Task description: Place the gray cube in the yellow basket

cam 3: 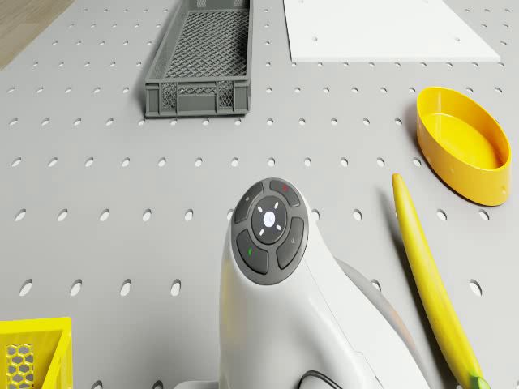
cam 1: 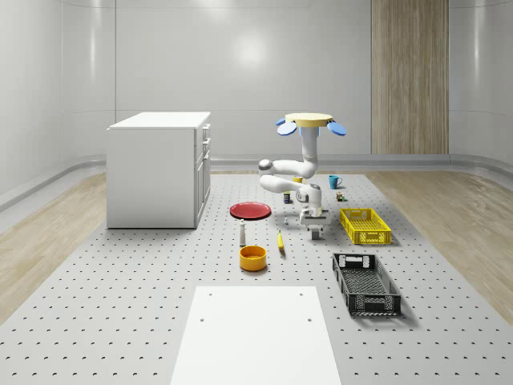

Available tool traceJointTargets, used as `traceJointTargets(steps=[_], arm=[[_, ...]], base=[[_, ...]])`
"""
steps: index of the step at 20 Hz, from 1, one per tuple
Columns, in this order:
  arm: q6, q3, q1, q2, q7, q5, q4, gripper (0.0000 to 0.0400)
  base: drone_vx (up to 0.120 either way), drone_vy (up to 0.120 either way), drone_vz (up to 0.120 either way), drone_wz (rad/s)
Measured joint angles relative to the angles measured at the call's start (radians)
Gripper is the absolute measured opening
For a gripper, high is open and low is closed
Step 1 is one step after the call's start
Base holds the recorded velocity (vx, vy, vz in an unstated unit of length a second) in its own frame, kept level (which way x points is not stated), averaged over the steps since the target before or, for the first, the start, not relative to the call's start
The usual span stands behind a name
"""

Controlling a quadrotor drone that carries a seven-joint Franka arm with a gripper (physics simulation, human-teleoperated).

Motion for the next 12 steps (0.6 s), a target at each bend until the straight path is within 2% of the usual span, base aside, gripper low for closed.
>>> traceJointTargets(steps=[12], arm=[[0.014,-0.035,-0.004,0.001,-0.001,-0.032,0.011,0.0400]], base=[[0.000,0.000,0.000,0.000]])
